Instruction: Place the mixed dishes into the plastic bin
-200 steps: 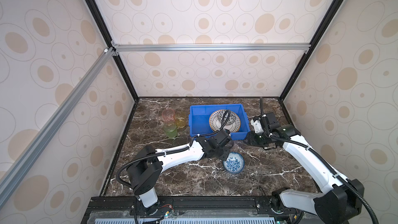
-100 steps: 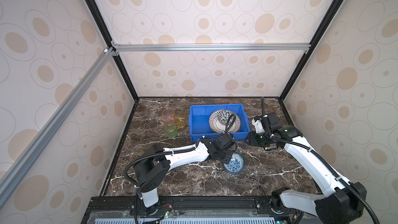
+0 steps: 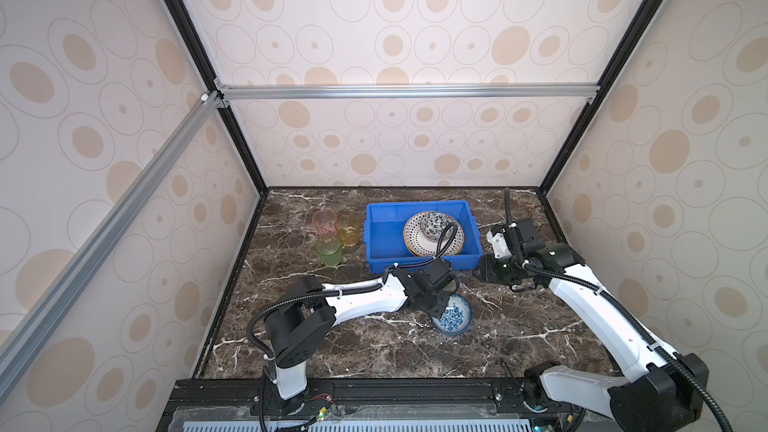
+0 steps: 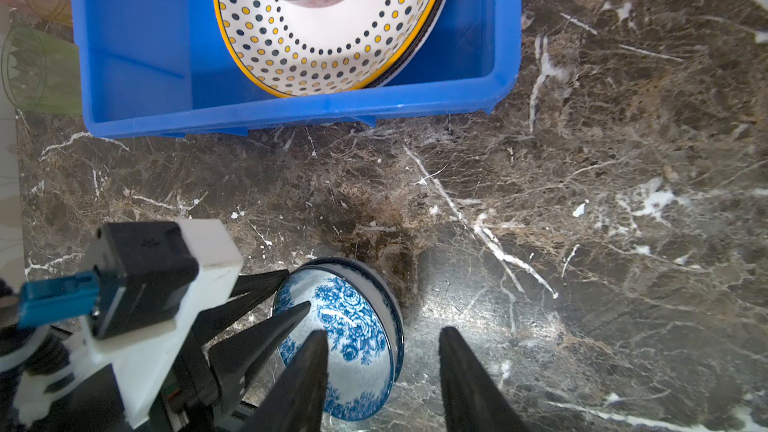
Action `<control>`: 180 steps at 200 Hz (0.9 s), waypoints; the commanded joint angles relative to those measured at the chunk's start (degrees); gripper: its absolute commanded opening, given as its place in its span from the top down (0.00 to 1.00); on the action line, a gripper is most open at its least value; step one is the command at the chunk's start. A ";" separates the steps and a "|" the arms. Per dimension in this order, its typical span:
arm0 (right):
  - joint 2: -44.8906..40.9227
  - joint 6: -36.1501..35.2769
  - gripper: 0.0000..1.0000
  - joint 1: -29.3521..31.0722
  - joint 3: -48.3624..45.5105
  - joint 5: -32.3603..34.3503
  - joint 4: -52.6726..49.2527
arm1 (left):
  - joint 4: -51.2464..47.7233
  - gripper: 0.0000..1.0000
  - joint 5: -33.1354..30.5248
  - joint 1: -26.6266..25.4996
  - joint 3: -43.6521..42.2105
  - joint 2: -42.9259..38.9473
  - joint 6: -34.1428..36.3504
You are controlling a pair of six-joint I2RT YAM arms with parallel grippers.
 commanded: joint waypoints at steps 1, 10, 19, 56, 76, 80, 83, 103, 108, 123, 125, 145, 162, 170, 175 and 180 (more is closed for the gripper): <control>-0.84 -0.77 0.53 0.41 -0.60 0.59 -1.42 | -1.31 0.69 -0.91 -0.77 2.28 0.86 0.77; -0.84 -0.77 0.53 0.41 -0.64 0.53 -1.43 | -1.40 0.70 -1.08 -0.70 2.35 0.93 0.82; -0.84 -0.77 0.53 0.41 -0.66 0.56 -1.38 | -1.49 0.71 -1.26 -0.72 2.45 0.93 0.84; -0.92 -0.68 0.53 0.41 -0.72 0.56 -1.38 | -2.13 0.76 -2.13 -0.86 2.80 1.02 0.97; -0.92 -0.68 0.53 0.42 -0.70 0.51 -1.37 | -2.67 0.79 -2.74 -0.84 3.06 1.27 1.07; -0.92 -0.71 0.53 0.41 -0.65 0.51 -1.36 | -2.74 0.80 -2.76 -0.81 3.07 1.34 1.10; -0.92 -0.73 0.53 0.41 -0.63 0.51 -1.37 | -2.75 0.80 -2.84 -0.87 3.07 1.38 1.10; -0.92 -0.68 0.53 0.41 -0.63 0.51 -1.33 | -3.21 0.82 -3.44 -0.89 3.16 1.46 1.19; -0.97 -0.73 0.53 0.41 -0.63 0.51 -1.35 | -3.40 0.82 -3.68 -0.92 3.23 1.56 1.16; -0.88 -0.66 0.53 0.41 -0.63 0.45 -1.39 | -4.02 0.84 -4.23 -0.97 3.42 1.68 1.34; -0.91 -0.61 0.53 0.41 -0.63 0.43 -1.37 | -4.08 0.84 -4.25 -0.99 3.49 1.72 1.40; -0.92 -0.62 0.53 0.41 -0.64 0.42 -1.35 | -4.65 0.87 -4.91 -1.02 3.67 1.63 1.62; -0.92 -0.61 0.53 0.41 -0.59 0.42 -1.34 | -5.17 0.89 -5.63 -1.06 3.86 1.46 1.76; -0.92 -0.64 0.53 0.41 -0.57 0.42 -1.38 | -5.36 0.90 -5.83 -1.14 3.94 1.40 1.85; -0.92 -0.67 0.53 0.41 -0.50 0.42 -1.39 | -5.47 0.91 -5.99 -1.06 3.95 1.35 1.89; -0.92 -0.61 0.53 0.41 -0.46 0.42 -1.36 | -5.62 0.91 -6.16 -1.08 3.95 1.27 1.94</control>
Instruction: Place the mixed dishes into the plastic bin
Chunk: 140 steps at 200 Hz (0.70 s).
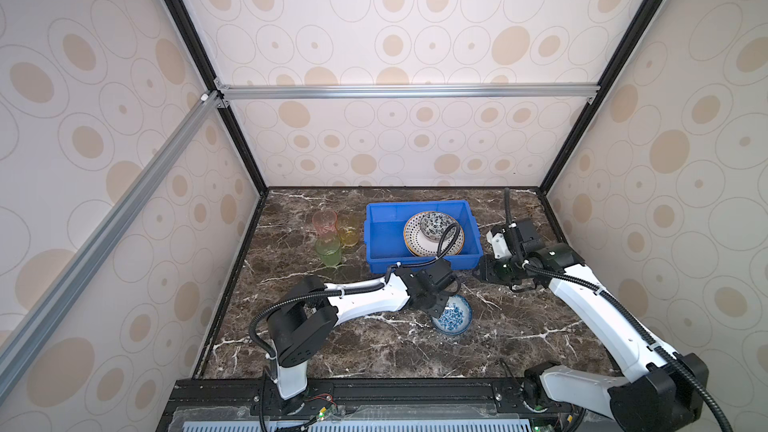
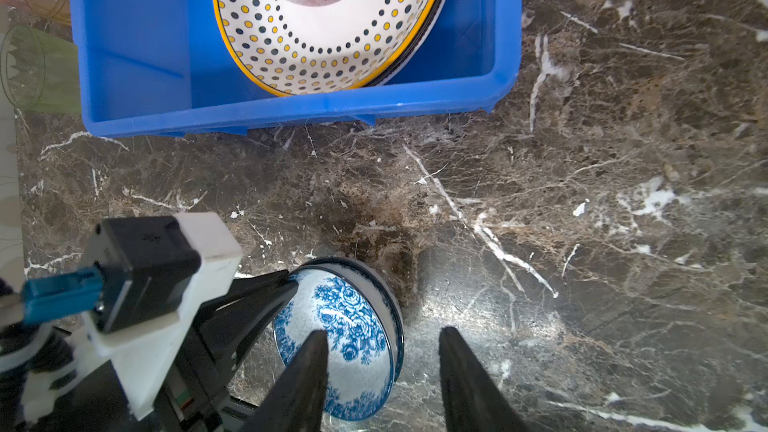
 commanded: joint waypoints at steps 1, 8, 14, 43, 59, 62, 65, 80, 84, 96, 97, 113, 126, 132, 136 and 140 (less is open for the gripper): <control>-0.92 -0.60 0.53 0.41 -0.37 0.42 -1.38 | -2.56 0.91 -2.24 -0.65 2.33 0.44 1.15; -0.92 -0.60 0.53 0.41 -0.37 0.42 -1.33 | -2.76 0.93 -2.49 -0.63 2.37 0.35 1.17; -0.92 -0.61 0.53 0.41 -0.37 0.34 -1.39 | -2.91 0.94 -2.65 -0.66 2.41 0.26 1.26; -0.84 -0.60 0.53 0.41 -0.28 0.32 -1.29 | -3.74 0.99 -3.46 -0.63 2.59 -0.09 1.41; -0.81 -0.56 0.53 0.41 -0.19 0.07 -1.18 | -4.08 1.00 -3.88 -0.63 2.68 -0.32 1.40; -0.76 -0.60 0.53 0.41 -0.19 0.07 -1.19 | -4.10 1.00 -3.99 -0.66 2.68 -0.37 1.40; -0.75 -0.52 0.53 0.41 -0.13 0.00 -1.21 | -4.20 1.00 -4.09 -0.64 2.75 -0.43 1.37; -0.75 -0.56 0.53 0.41 -0.12 -0.10 -1.15 | -4.52 1.00 -4.49 -0.65 2.92 -0.68 1.35; -0.75 -0.55 0.53 0.41 -0.13 -0.11 -1.14 | -4.54 1.00 -4.54 -0.65 2.94 -0.85 1.35; -0.75 -0.52 0.53 0.41 -0.15 -0.11 -1.13 | -4.72 1.00 -4.71 -0.65 3.12 -0.93 1.21; -0.75 -0.51 0.53 0.41 -0.13 -0.11 -1.17 | -4.72 1.00 -4.67 -0.67 3.16 -0.95 1.24; -0.84 -0.50 0.53 0.41 -0.11 -0.28 -1.26 | -4.81 1.00 -4.63 -0.74 3.30 -1.22 1.17; -0.92 -0.51 0.53 0.41 -0.13 -0.22 -1.25 | -4.81 1.00 -4.70 -0.72 3.30 -1.32 1.15; -1.00 -0.51 0.53 0.41 -0.21 -0.20 -1.27 | -4.89 1.00 -4.72 -0.73 3.34 -1.35 1.13; -1.01 -0.51 0.53 0.41 -0.19 -0.20 -1.24 | -4.96 1.00 -4.80 -0.77 3.31 -1.41 1.09; -1.09 -0.52 0.53 0.41 -0.26 -0.20 -1.33 | -4.98 1.00 -4.80 -0.73 3.30 -1.40 1.08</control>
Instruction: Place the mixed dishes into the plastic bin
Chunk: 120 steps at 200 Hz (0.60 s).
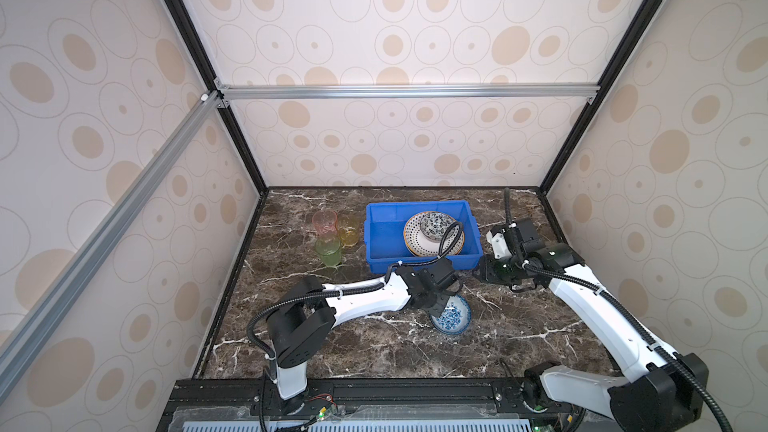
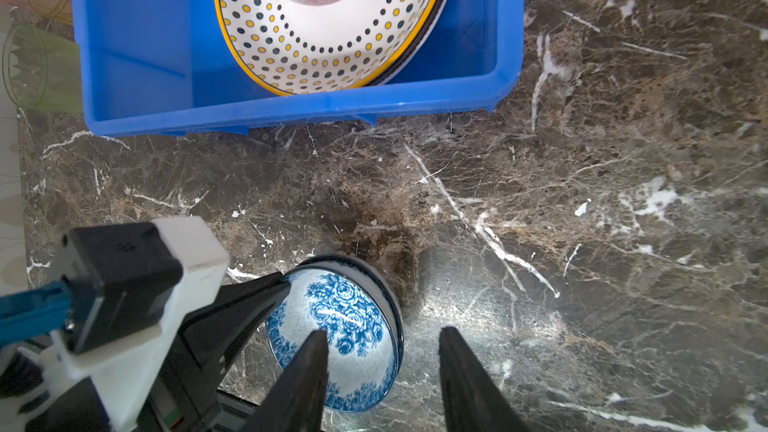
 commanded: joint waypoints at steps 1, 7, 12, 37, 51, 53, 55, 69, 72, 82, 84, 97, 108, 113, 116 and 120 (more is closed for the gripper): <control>-1.10 -0.51 0.53 0.41 -0.27 -0.02 -1.36 | -2.58 1.00 -2.84 -0.29 1.60 -1.21 0.80; -1.18 -0.58 0.53 0.41 -0.37 -0.02 -1.32 | -2.67 1.00 -2.89 -0.30 1.59 -1.22 0.79; -1.27 -0.56 0.53 0.41 -0.41 -0.06 -1.39 | -2.67 1.00 -2.92 -0.31 1.51 -1.33 0.72; -1.53 -0.38 0.53 0.41 -0.72 -0.41 -1.38 | -2.75 1.00 -3.25 -0.29 1.42 -1.65 0.58; -1.63 -0.46 0.53 0.41 -0.88 -0.67 -1.34 | -2.69 1.00 -3.63 -0.34 1.33 -1.86 0.35; -1.63 -0.50 0.53 0.41 -0.89 -0.74 -1.33 | -2.63 1.00 -3.69 -0.34 1.26 -1.94 0.33; -1.63 -0.48 0.53 0.41 -0.89 -0.81 -1.38 | -2.55 1.00 -3.71 -0.38 1.25 -2.03 0.36; -1.68 -0.51 0.53 0.41 -1.03 -1.03 -1.42 | -1.64 1.00 -3.27 -0.32 0.77 -2.81 0.26; -1.70 -0.51 0.53 0.41 -1.07 -1.11 -1.47 | -1.30 1.00 -2.95 -0.39 0.60 -3.02 0.32; -1.71 -0.62 0.54 0.41 -1.20 -1.29 -1.39 | -0.16 1.00 -2.05 -0.32 0.04 -3.77 0.36; -1.71 -0.60 0.54 0.41 -1.21 -1.29 -1.46 | 0.05 1.00 -1.92 -0.38 -0.05 -3.91 0.36; -1.78 -0.68 0.54 0.41 -1.25 -1.59 -1.48 | 1.01 1.00 -1.44 -0.34 -0.58 -4.78 0.19; -1.85 -0.82 0.54 0.41 -1.33 -1.95 -1.30 | 1.41 1.00 -1.43 -0.37 -0.91 -5.28 0.01; -1.84 -0.77 0.54 0.41 -1.41 -2.06 -1.26 | 1.55 1.00 -1.43 -0.37 -1.03 -5.54 -0.07; -1.87 -0.77 0.54 0.41 -1.42 -2.16 -1.22 | 1.63 1.00 -1.43 -0.38 -1.12 -5.69 -0.10; -1.88 -0.77 0.54 0.42 -1.50 -2.30 -1.17 | 1.71 1.00 -1.51 -0.40 -1.20 -5.86 -0.16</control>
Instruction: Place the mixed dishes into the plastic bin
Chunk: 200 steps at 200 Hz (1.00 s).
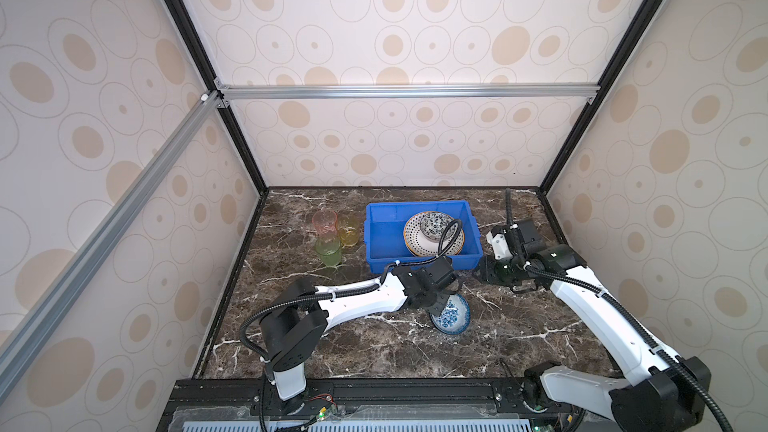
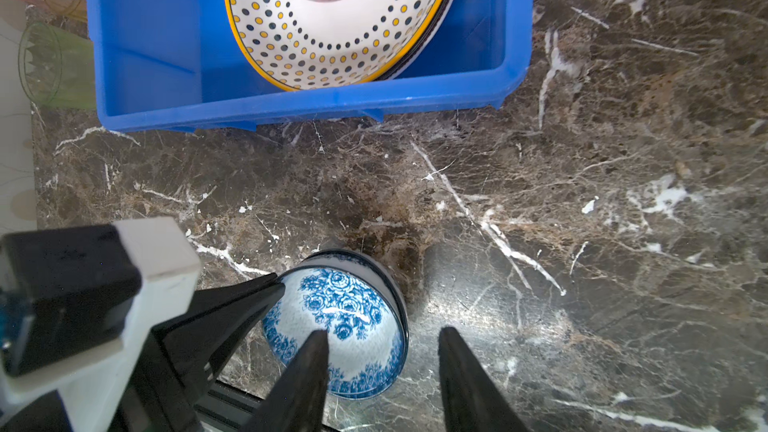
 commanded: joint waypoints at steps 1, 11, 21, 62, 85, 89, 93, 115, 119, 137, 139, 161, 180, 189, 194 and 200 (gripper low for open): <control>-1.01 -0.77 0.54 0.37 -1.02 -1.04 -1.06 | 1.08 1.00 -1.19 -0.14 -0.23 -2.92 -0.14; -1.02 -0.88 0.54 0.41 -1.19 -1.34 -0.93 | 1.19 1.00 -1.20 -0.15 -0.45 -3.21 -0.23; -1.02 -0.95 0.54 0.49 -1.29 -1.74 -0.75 | 1.27 1.00 -1.28 -0.18 -0.50 -3.35 -0.34; -0.71 -1.30 0.56 0.92 -2.40 -3.69 -0.02 | 1.18 1.00 -1.28 -0.18 -0.50 -2.91 -0.76; -0.44 -2.06 0.57 1.62 -3.50 -4.81 0.56 | 1.58 1.00 -1.19 -0.16 -0.33 -2.91 -1.02; -0.40 -2.26 0.58 1.77 -3.82 -5.04 0.73 | 1.62 1.00 -1.11 -0.13 -0.25 -2.90 -1.07; -0.32 -2.47 0.58 1.94 -4.11 -5.27 0.96 | 1.62 1.00 -1.17 -0.15 -0.16 -2.82 -1.03; -0.14 -2.77 0.59 2.77 -6.04 -6.05 1.89 | 1.25 1.00 -1.34 -0.18 0.20 -2.82 -1.07; -0.12 -2.72 0.60 2.91 -6.45 -6.01 2.05 | 1.12 1.00 -1.35 -0.11 0.28 -2.78 -1.03; -0.13 -2.31 0.62 3.55 -8.24 -6.52 3.09 | 1.11 1.00 -1.28 -0.12 0.29 -2.73 -1.20; -0.18 -2.19 0.62 3.68 -8.48 -6.58 3.23 | 1.10 1.00 -1.28 -0.17 0.29 -2.73 -1.20; -0.49 -2.44 0.62 4.92 -10.35 -6.87 4.90 | 1.26 1.00 -0.97 -0.10 0.42 -2.47 -1.49; -0.54 -3.18 0.62 5.68 -11.69 -6.34 6.13 | 1.38 1.00 -0.53 -0.12 0.63 -2.29 -1.50; -0.58 -3.45 0.62 5.91 -12.30 -6.13 6.83 | 1.36 1.00 -0.42 -0.13 0.73 -2.25 -1.51; -0.58 -3.58 0.61 5.99 -12.60 -5.92 7.11 | 1.36 1.00 -0.40 -0.16 0.80 -2.21 -1.47; -0.58 -3.76 0.61 6.12 -12.92 -5.61 7.52 | 1.36 1.00 -0.40 -0.17 0.82 -2.20 -1.47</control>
